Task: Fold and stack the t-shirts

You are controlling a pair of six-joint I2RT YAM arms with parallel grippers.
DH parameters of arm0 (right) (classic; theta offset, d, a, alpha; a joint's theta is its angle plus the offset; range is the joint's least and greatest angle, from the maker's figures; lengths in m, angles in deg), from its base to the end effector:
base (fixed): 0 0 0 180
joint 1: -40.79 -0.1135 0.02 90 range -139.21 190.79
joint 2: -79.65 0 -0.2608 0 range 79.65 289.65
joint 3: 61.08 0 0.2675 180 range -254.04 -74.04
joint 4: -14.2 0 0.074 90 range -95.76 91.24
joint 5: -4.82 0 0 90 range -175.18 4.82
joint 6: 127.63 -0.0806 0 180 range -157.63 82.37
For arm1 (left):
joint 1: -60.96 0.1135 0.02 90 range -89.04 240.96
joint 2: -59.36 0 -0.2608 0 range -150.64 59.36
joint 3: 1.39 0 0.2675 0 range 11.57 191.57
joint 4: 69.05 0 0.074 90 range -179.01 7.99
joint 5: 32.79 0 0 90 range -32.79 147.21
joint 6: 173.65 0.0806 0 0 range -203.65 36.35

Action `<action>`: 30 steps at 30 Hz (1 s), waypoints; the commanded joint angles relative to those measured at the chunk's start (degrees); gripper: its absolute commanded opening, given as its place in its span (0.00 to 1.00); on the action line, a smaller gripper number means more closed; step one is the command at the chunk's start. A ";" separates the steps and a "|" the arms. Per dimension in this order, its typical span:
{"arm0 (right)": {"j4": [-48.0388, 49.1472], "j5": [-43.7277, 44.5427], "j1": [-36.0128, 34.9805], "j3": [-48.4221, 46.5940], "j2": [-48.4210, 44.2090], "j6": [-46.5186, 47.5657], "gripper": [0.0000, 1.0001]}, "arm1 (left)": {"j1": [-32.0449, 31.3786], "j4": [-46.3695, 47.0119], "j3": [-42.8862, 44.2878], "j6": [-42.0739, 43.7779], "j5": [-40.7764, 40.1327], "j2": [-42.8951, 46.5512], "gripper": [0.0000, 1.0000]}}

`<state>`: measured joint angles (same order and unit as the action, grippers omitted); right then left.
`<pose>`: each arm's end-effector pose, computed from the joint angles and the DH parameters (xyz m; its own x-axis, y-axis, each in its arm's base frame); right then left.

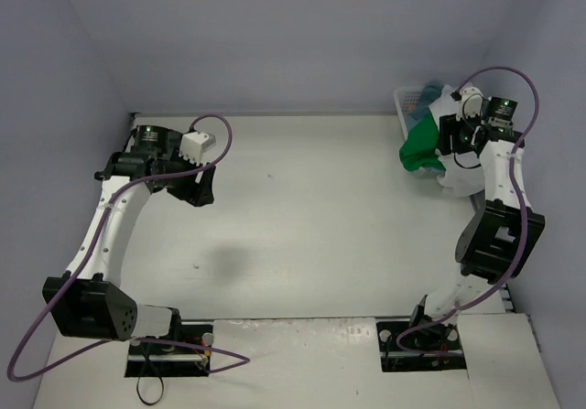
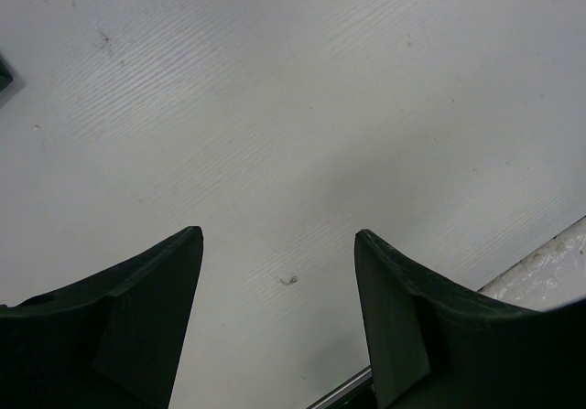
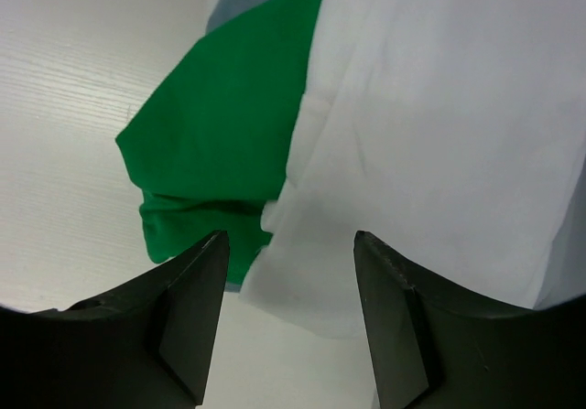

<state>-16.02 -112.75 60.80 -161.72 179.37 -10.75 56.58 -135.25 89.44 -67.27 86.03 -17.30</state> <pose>0.4434 -0.1218 0.3037 -0.3758 -0.2897 -0.8803 -0.2756 0.9418 -0.1923 0.3043 -0.0623 0.3187 -0.6519 0.2977 -0.6974 0.5696 0.7994 -0.1911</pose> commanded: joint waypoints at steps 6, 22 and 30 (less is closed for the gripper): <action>1.61 4.54 -2.26 -3.90 2.58 -1.30 0.53 | 0.43 2.08 3.17 0.32 -0.25 0.29 0.62; 5.39 15.62 -2.61 -1.97 0.65 -1.03 0.11 | 0.52 2.34 2.47 0.14 -0.61 1.08 0.62; 4.87 14.31 -2.70 -1.09 -2.42 1.25 0.00 | 0.52 2.43 2.03 -0.12 -0.52 1.25 0.62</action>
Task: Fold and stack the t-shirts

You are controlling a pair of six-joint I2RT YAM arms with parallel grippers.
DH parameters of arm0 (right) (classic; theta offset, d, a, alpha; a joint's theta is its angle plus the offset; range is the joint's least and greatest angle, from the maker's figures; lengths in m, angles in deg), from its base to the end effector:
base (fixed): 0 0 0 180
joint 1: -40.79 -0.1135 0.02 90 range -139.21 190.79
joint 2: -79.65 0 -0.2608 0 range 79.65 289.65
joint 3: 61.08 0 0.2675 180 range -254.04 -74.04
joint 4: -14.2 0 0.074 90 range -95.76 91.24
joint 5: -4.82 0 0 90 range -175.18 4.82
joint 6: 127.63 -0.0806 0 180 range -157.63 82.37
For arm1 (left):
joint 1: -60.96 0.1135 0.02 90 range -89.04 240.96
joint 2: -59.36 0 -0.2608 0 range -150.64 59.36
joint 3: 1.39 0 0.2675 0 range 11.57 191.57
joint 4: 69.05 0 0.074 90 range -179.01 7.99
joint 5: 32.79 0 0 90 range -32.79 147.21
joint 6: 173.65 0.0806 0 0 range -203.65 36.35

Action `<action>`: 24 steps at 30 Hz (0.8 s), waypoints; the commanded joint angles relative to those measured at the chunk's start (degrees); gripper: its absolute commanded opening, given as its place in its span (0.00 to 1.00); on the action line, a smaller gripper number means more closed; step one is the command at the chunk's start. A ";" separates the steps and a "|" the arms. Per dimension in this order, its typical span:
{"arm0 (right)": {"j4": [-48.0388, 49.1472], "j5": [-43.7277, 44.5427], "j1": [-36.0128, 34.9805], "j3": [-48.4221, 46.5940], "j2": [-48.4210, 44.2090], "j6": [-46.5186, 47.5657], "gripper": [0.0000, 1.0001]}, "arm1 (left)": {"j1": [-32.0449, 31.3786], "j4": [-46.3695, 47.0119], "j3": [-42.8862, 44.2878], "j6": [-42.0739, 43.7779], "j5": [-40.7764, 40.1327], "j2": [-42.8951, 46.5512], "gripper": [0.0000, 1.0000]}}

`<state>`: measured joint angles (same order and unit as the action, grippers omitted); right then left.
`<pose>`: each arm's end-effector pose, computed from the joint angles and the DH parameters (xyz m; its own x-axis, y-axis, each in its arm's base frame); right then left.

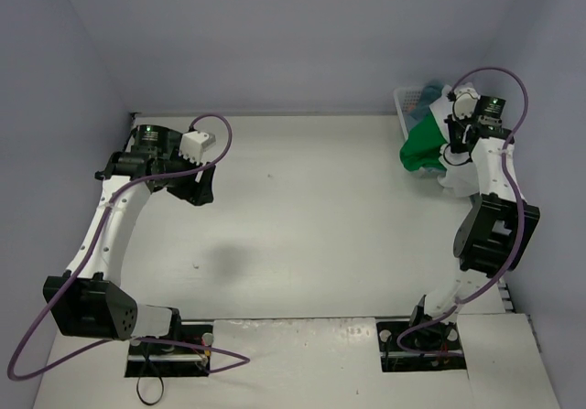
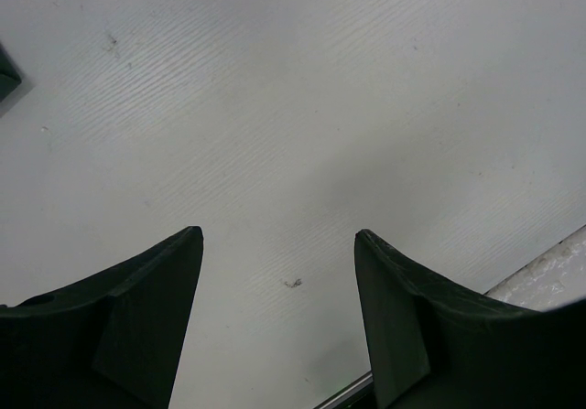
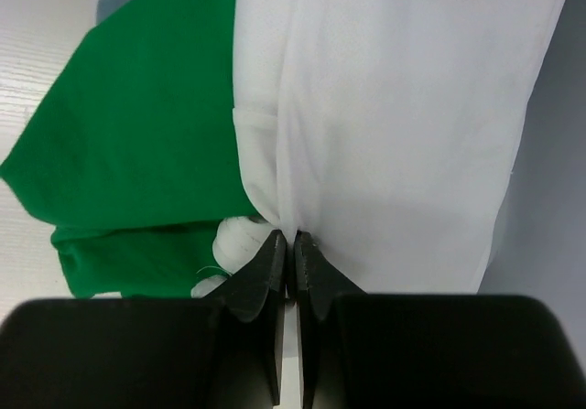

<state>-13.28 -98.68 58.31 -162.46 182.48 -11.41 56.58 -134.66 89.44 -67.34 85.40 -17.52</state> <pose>0.4621 -0.1262 0.2873 -0.4571 -0.3062 -0.8350 -0.1160 0.9514 -0.2854 0.3066 -0.0617 0.3182 -0.6496 0.2980 -0.6994 0.5647 0.8051 -0.1814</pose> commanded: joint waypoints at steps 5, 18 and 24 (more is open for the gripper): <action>-5.42 -8.91 -2.31 -5.79 -9.83 5.69 0.00 | 0.52 2.37 1.50 -0.23 -0.06 1.38 0.61; -9.03 -23.84 -8.55 -20.64 -27.67 3.14 0.00 | 0.60 3.25 0.27 -0.32 -1.11 0.59 0.62; -9.12 -38.41 -8.55 -22.85 -34.79 -2.04 0.00 | 0.69 3.16 0.27 -0.41 -1.11 -0.11 0.62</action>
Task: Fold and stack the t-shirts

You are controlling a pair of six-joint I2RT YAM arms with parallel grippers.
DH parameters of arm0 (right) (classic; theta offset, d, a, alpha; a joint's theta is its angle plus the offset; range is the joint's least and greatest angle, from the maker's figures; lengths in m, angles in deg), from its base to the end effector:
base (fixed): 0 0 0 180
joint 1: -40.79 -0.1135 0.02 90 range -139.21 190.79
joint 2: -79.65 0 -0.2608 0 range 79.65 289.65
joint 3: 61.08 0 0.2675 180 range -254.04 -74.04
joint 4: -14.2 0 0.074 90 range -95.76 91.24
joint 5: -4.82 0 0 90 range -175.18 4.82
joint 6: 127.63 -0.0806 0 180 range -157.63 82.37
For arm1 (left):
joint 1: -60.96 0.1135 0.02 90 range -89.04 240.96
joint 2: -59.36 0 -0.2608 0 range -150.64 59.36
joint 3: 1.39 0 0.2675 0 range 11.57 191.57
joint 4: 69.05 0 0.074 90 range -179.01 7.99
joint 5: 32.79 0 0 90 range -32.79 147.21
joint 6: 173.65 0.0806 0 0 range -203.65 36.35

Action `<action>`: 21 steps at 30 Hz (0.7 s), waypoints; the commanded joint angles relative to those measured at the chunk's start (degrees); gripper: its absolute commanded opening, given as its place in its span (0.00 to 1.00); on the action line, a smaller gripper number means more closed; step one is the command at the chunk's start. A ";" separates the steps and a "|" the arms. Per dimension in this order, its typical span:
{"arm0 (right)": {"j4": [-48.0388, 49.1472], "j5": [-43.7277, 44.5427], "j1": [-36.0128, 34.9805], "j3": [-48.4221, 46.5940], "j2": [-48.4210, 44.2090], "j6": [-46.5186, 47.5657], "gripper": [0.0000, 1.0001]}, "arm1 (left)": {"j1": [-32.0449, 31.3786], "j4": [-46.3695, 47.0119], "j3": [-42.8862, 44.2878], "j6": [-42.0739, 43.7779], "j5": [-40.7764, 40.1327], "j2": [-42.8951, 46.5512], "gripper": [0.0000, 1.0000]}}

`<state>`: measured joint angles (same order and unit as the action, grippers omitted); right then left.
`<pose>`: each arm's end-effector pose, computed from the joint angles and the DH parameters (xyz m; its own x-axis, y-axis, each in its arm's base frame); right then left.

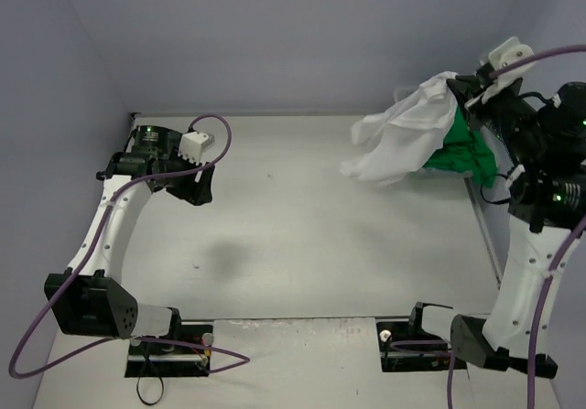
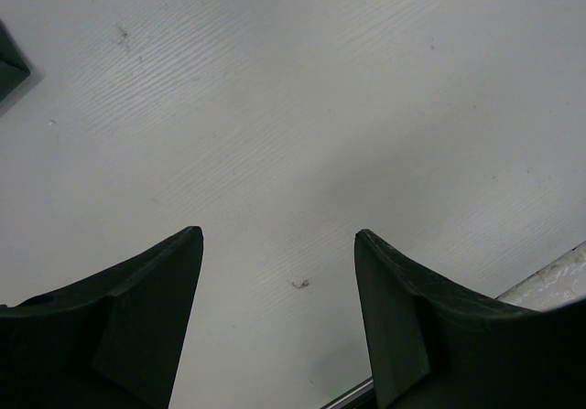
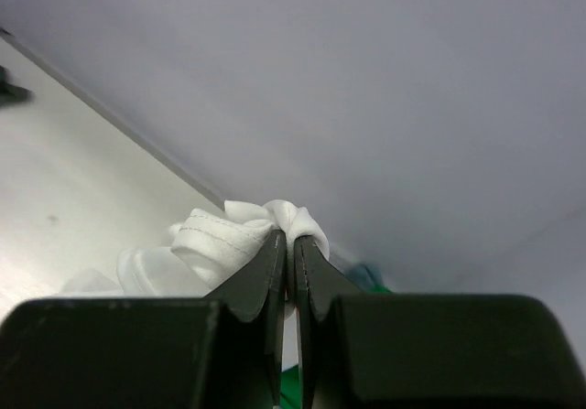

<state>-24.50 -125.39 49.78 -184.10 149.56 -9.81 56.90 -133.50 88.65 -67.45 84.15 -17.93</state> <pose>0.2277 0.0167 0.6061 0.4499 -0.4320 -0.7816 -0.3260 0.7354 -0.5941 0.3105 -0.0587 0.3125 -0.6560 0.2959 -0.6944 0.5480 0.8193 -0.1685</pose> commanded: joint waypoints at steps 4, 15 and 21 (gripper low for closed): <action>2.01 -20.60 -0.03 0.19 -2.67 -9.08 0.00 | 0.54 2.00 0.79 -0.39 0.22 0.39 0.61; 0.95 -19.48 -2.04 13.54 -0.65 -5.15 0.00 | 0.80 2.27 -0.44 -0.56 1.01 1.10 0.62; 0.16 -6.47 -17.50 22.43 -1.00 -1.62 0.00 | 0.72 2.27 -0.53 -0.65 1.19 0.48 0.62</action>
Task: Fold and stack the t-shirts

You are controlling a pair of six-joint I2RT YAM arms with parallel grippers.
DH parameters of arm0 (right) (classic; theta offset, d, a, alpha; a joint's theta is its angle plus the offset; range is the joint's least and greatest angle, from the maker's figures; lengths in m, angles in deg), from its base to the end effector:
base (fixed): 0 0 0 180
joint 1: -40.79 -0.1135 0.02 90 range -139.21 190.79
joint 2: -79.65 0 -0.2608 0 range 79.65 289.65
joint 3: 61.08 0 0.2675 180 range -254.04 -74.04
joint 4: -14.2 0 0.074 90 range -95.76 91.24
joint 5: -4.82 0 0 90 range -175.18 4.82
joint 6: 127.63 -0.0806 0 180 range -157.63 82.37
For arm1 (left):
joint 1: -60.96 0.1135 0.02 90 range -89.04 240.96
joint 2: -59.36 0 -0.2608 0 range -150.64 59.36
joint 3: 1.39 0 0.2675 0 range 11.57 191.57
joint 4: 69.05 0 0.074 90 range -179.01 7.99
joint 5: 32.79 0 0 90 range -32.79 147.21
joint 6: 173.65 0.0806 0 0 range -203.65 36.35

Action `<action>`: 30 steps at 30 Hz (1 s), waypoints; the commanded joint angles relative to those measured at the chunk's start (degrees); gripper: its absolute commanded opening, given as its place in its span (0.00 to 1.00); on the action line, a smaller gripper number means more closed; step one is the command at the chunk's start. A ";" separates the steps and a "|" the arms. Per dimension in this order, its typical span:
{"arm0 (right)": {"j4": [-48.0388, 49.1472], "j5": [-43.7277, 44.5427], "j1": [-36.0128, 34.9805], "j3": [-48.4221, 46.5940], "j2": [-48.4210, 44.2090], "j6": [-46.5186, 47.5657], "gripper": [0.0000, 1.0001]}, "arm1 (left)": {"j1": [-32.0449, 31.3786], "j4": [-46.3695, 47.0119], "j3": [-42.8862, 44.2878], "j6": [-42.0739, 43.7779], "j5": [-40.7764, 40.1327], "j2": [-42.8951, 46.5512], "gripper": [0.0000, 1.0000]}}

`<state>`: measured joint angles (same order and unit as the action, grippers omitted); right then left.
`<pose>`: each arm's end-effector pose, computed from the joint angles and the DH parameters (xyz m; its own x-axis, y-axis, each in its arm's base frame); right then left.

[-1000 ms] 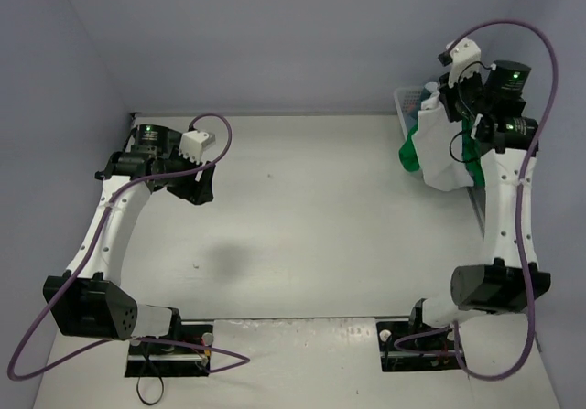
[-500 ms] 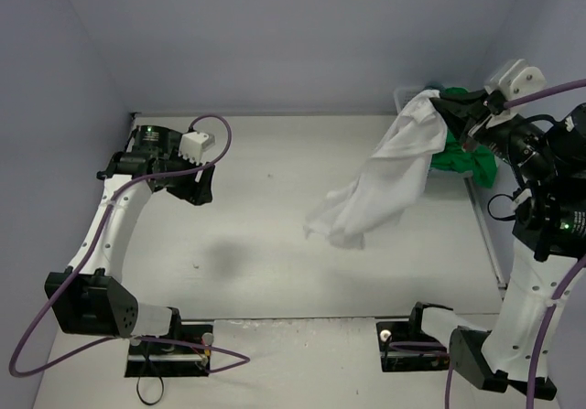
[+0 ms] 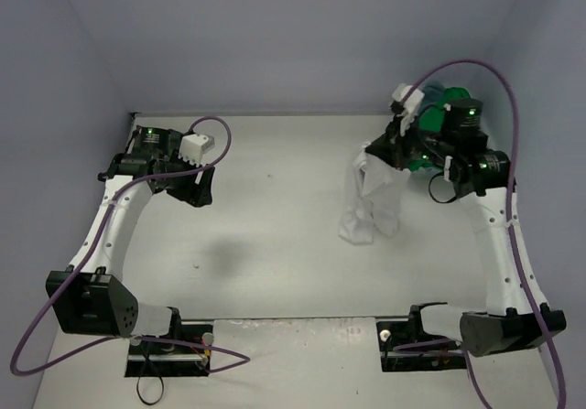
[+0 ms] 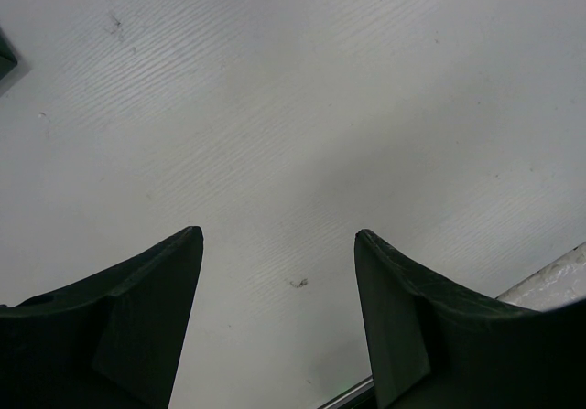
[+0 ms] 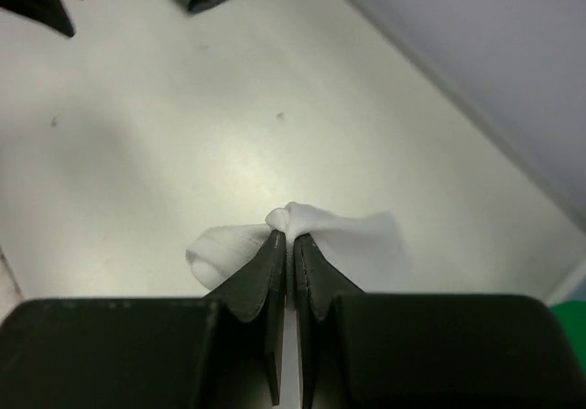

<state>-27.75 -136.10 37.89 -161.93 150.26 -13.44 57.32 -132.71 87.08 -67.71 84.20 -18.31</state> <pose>0.2832 0.0770 0.4689 0.1392 -0.2516 -0.9578 -0.8046 0.5350 -0.2575 0.3122 -0.0565 0.3022 -0.6743 0.2881 -0.6799 0.5358 0.8245 -0.1821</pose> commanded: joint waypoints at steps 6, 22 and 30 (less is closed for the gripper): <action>3.33 20.38 -30.97 8.61 -0.83 0.86 0.00 | 0.48 1.21 1.57 -0.48 1.23 0.33 0.62; 3.06 21.56 -30.41 7.20 0.23 3.93 0.00 | 0.56 1.13 0.96 -0.56 0.18 -0.11 0.62; 11.75 29.38 -27.61 19.78 9.62 7.90 0.00 | 0.56 1.21 1.14 -0.48 -0.09 -1.61 0.62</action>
<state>-23.45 -112.10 7.88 -143.84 157.17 -7.50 57.39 -132.71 86.75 -67.86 84.06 -20.03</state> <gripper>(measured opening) 0.020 0.618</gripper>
